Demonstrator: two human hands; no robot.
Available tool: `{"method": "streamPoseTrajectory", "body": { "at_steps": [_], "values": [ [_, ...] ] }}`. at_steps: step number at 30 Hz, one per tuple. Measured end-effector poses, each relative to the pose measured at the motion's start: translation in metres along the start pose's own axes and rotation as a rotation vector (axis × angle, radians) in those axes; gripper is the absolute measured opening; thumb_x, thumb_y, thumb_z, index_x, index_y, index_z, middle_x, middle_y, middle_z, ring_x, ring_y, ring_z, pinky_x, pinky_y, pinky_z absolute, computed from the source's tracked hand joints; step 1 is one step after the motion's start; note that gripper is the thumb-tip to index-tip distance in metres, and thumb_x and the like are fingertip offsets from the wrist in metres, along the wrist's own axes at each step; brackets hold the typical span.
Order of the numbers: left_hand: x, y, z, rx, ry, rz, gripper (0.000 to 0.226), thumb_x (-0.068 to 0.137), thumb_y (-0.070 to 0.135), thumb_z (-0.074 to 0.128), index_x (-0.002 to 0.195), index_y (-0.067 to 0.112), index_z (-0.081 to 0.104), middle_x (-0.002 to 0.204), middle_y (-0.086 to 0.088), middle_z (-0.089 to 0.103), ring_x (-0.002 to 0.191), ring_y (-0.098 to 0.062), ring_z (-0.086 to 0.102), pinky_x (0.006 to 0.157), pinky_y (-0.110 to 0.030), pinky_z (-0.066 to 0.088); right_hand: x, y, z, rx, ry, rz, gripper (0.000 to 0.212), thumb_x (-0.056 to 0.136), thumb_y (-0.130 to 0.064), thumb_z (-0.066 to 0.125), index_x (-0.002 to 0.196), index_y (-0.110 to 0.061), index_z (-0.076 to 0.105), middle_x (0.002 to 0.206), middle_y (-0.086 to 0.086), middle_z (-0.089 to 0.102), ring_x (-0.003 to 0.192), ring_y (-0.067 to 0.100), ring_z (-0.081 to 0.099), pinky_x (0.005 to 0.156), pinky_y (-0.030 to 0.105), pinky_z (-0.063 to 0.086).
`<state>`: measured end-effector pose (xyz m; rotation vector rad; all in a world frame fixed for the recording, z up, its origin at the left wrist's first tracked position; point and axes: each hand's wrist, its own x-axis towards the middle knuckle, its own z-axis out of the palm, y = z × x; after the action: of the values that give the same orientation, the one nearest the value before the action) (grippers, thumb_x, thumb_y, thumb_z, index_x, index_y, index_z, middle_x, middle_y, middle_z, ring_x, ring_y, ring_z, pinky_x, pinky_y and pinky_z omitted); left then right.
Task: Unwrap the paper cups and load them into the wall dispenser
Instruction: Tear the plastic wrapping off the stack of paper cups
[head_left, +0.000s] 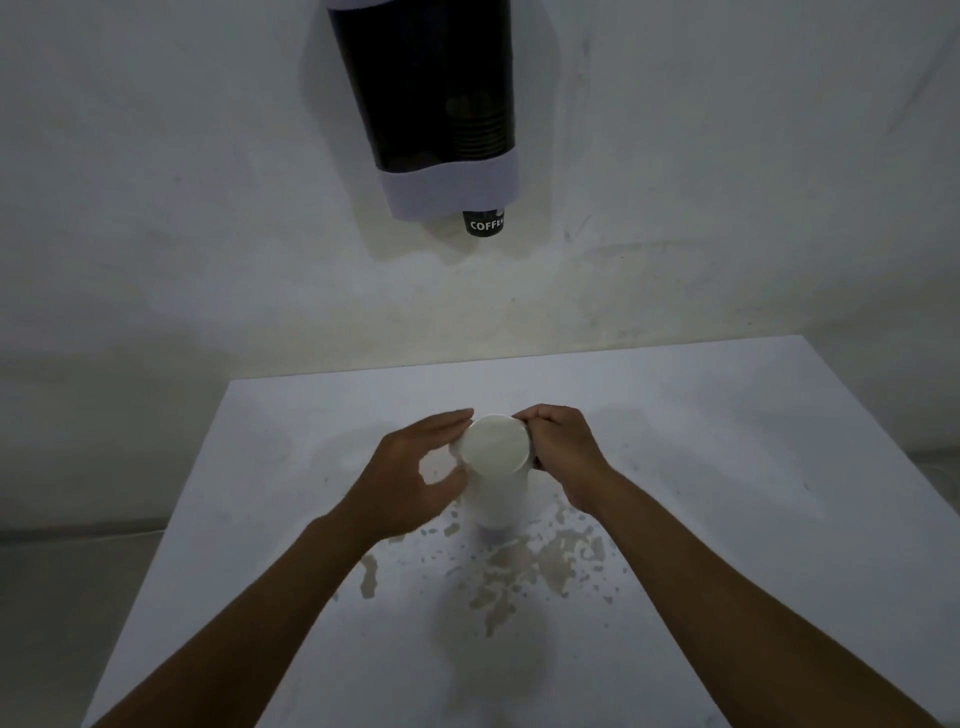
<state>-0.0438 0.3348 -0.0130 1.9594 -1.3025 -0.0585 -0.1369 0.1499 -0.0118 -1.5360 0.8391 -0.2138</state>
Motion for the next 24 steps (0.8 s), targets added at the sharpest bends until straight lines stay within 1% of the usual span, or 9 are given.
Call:
{"method": "streamPoseTrajectory", "body": {
  "at_steps": [3, 5, 7, 9, 11, 13, 16, 19, 24],
  "values": [
    [-0.012, 0.003, 0.004, 0.040, 0.095, 0.038, 0.051, 0.079, 0.029, 0.081, 0.123, 0.007, 0.067, 0.126, 0.000, 0.067, 0.116, -0.004, 0.063, 0.100, -0.019, 0.048, 0.000, 0.004, 0.003, -0.144, 0.093, -0.107, 0.031, 0.094, -0.011, 0.046, 0.077, -0.016, 0.072, 0.087, -0.002, 0.069, 0.086, 0.018, 0.063, 0.069, 0.026, 0.049],
    [-0.011, 0.003, 0.005, 0.035, 0.138, 0.031, 0.045, 0.080, 0.031, 0.081, 0.117, 0.008, 0.070, 0.121, -0.001, 0.070, 0.111, -0.005, 0.065, 0.098, -0.022, 0.051, -0.003, 0.006, 0.003, -0.098, 0.154, -0.216, 0.024, 0.093, -0.013, 0.049, 0.086, -0.010, 0.072, 0.094, 0.001, 0.069, 0.090, 0.017, 0.062, 0.070, 0.022, 0.046],
    [-0.008, 0.002, 0.003, 0.033, 0.151, 0.027, 0.038, 0.082, 0.031, 0.079, 0.112, 0.009, 0.071, 0.116, -0.001, 0.072, 0.107, -0.008, 0.067, 0.095, -0.025, 0.053, -0.006, 0.010, 0.000, -0.128, 0.145, -0.436, 0.023, 0.093, -0.013, 0.049, 0.093, -0.011, 0.071, 0.100, -0.001, 0.070, 0.095, 0.014, 0.063, 0.080, 0.022, 0.048],
    [-0.004, 0.001, 0.002, 0.027, 0.142, 0.021, 0.030, 0.085, 0.028, 0.076, 0.109, 0.010, 0.069, 0.112, 0.001, 0.073, 0.104, -0.009, 0.067, 0.093, -0.029, 0.054, -0.006, 0.016, -0.007, -0.296, 0.087, -0.664, 0.028, 0.092, -0.014, 0.046, 0.108, -0.017, 0.069, 0.112, -0.006, 0.068, 0.107, 0.009, 0.060, 0.093, 0.024, 0.047],
    [-0.003, -0.001, 0.002, 0.037, 0.113, 0.023, 0.023, 0.089, 0.024, 0.071, 0.108, 0.011, 0.067, 0.108, 0.002, 0.072, 0.100, -0.010, 0.067, 0.090, -0.030, 0.055, -0.005, 0.025, -0.014, -0.423, 0.056, -0.827, 0.033, 0.093, -0.013, 0.047, 0.120, -0.019, 0.066, 0.124, -0.007, 0.065, 0.119, 0.009, 0.056, 0.101, 0.030, 0.045],
    [-0.004, -0.004, 0.003, 0.055, 0.078, 0.028, 0.018, 0.093, 0.020, 0.066, 0.109, 0.013, 0.064, 0.107, 0.004, 0.071, 0.098, -0.009, 0.067, 0.087, -0.032, 0.055, -0.007, 0.030, -0.022, -0.452, 0.013, -0.880, 0.033, 0.094, -0.017, 0.050, 0.123, -0.017, 0.064, 0.127, -0.005, 0.064, 0.120, 0.010, 0.056, 0.102, 0.035, 0.047],
    [-0.007, -0.007, 0.005, 0.050, 0.059, 0.008, 0.016, 0.096, 0.018, 0.061, 0.112, 0.017, 0.060, 0.108, 0.007, 0.068, 0.098, -0.008, 0.066, 0.086, -0.034, 0.056, -0.014, 0.032, -0.030, -0.419, -0.073, -0.870, 0.032, 0.090, -0.021, 0.065, 0.121, -0.012, 0.064, 0.122, -0.002, 0.065, 0.113, 0.007, 0.059, 0.095, 0.032, 0.052],
    [-0.007, -0.007, 0.006, 0.007, 0.026, -0.009, 0.023, 0.096, 0.015, 0.056, 0.119, 0.018, 0.056, 0.110, 0.009, 0.066, 0.097, -0.008, 0.067, 0.083, -0.035, 0.057, -0.020, 0.033, -0.030, -0.410, -0.061, -0.922, 0.029, 0.086, -0.027, 0.074, 0.109, -0.010, 0.066, 0.117, -0.001, 0.067, 0.104, 0.007, 0.062, 0.083, 0.028, 0.055],
    [-0.007, -0.004, 0.001, -0.110, -0.087, -0.024, 0.041, 0.091, 0.020, 0.062, 0.131, 0.025, 0.052, 0.126, 0.011, 0.064, 0.109, -0.007, 0.064, 0.092, -0.029, 0.056, -0.024, 0.035, -0.028, -0.532, -0.003, -1.008, 0.032, 0.085, -0.040, 0.074, 0.097, -0.010, 0.066, 0.122, 0.002, 0.064, 0.107, 0.013, 0.062, 0.085, 0.028, 0.056]
  ]
}}
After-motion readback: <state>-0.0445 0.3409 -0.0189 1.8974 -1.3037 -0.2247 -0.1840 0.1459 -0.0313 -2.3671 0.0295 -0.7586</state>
